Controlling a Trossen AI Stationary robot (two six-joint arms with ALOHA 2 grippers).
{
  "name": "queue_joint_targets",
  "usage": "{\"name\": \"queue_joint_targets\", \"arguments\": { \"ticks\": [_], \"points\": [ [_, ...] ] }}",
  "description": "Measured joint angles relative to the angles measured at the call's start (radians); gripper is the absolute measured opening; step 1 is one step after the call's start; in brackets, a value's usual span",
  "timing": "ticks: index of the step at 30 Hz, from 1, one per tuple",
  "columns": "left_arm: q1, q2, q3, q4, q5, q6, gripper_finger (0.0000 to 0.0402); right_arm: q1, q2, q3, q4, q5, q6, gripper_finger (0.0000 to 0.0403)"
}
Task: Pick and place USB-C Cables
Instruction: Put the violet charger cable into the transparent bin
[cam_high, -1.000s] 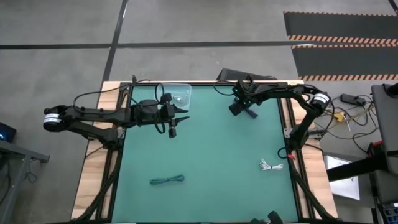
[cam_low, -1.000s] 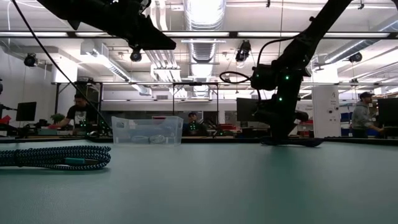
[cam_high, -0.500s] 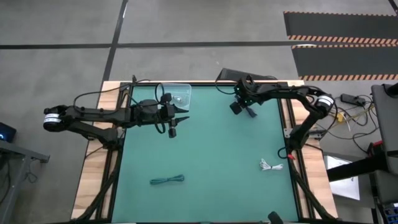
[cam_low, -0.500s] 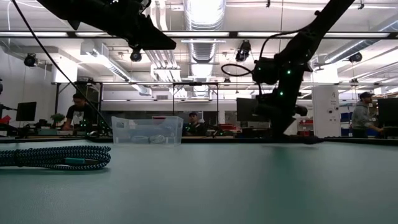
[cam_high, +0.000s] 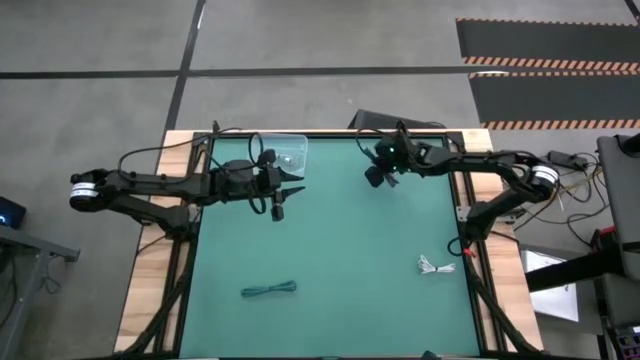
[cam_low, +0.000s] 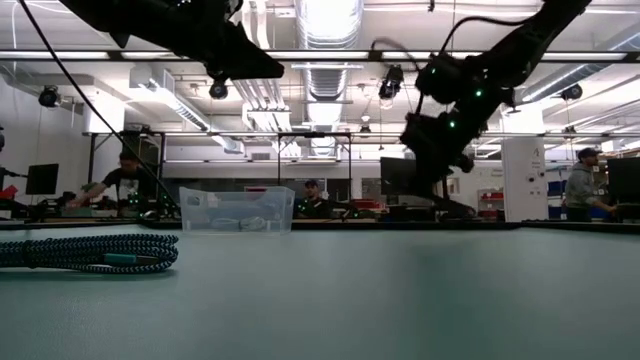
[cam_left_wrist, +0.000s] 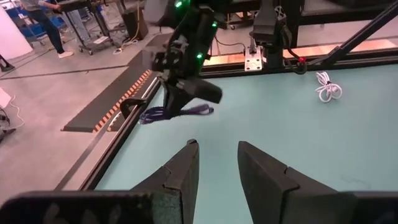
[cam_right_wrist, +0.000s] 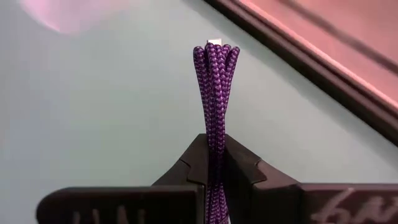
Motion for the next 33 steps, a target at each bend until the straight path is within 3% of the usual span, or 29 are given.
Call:
{"name": "queue_joint_targets", "arguments": {
  "ticks": [8,17,23,29,33],
  "points": [
    [0.0,0.048,-0.003,0.095,0.0,-0.001,0.0095,0.099,-0.038,-0.158,0.575,-0.219,-0.067,0.0016],
    [0.0,0.173,-0.003,0.281,0.001,-0.002,0.0095,0.194,0.032,-0.269,1.115,-0.307,-0.096,0.0016],
    [0.0,0.261,-0.004,0.452,0.001,-0.019,0.0095,0.235,0.077,-0.262,1.251,-0.336,-0.095,0.0016],
    [0.0,0.343,-0.004,0.568,0.011,-0.057,0.0095,0.265,0.092,-0.226,1.279,-0.343,-0.109,0.0016],
    [0.0,0.395,-0.004,0.642,0.084,-0.106,0.0099,0.273,0.093,-0.212,1.28,-0.346,-0.122,0.0016]
  ]
}}
